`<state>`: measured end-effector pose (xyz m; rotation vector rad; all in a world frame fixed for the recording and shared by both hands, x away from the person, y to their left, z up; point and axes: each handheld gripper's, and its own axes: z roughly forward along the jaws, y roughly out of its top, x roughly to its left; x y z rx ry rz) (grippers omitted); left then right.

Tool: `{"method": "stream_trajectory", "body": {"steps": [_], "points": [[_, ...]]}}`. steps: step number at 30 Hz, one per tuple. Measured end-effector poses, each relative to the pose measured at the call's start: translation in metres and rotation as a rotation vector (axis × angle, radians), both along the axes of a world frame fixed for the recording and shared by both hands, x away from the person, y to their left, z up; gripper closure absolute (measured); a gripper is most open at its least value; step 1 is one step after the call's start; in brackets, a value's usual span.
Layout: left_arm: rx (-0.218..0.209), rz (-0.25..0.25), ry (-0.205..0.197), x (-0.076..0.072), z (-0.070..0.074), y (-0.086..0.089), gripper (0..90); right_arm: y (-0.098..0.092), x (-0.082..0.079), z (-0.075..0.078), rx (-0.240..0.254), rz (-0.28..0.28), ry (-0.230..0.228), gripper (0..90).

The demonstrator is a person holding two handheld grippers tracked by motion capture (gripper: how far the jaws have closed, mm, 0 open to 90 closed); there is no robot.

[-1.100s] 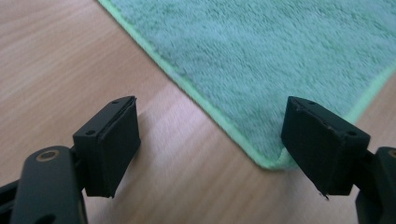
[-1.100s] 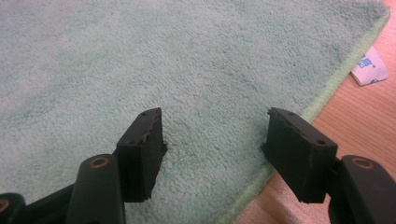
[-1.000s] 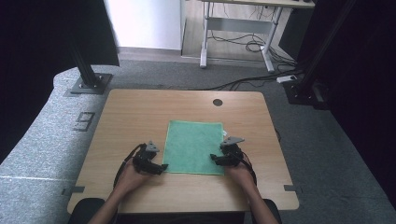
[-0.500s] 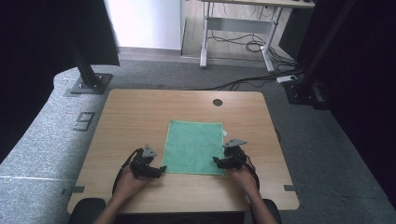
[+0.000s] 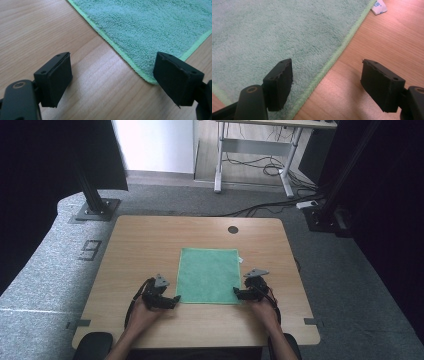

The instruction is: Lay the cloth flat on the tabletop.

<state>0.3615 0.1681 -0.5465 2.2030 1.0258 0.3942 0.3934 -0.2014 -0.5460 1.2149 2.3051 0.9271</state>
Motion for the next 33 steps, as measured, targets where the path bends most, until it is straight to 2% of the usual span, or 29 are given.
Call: {"method": "stream_trajectory", "body": {"steps": [7,12,18,24,27,31,33], "points": [[0.005,0.005,0.008,-0.003,0.001,0.006,15.7,-0.001,0.005,-0.002,0.034,0.003,0.007,24.7],[0.009,0.013,0.014,-0.004,0.002,0.01,15.8,0.009,0.007,-0.002,0.022,0.025,-0.007,25.1],[0.008,0.026,0.015,-0.003,0.002,0.014,15.6,0.01,0.007,-0.003,0.034,0.029,-0.005,25.6],[0.007,0.02,0.01,-0.003,0.001,0.014,15.3,0.009,0.006,-0.003,0.043,0.032,-0.002,25.3],[0.021,0.002,-0.001,-0.003,0.004,0.013,14.3,0.007,0.007,-0.003,0.05,0.032,-0.001,21.2],[0.012,-0.022,-0.022,-0.007,0.012,0.016,13.0,-0.002,0.0,0.005,0.091,0.033,-0.041,18.0],[0.016,-0.025,-0.02,-0.008,0.013,0.022,12.4,-0.009,-0.005,0.008,0.09,0.029,-0.052,16.4]]}}
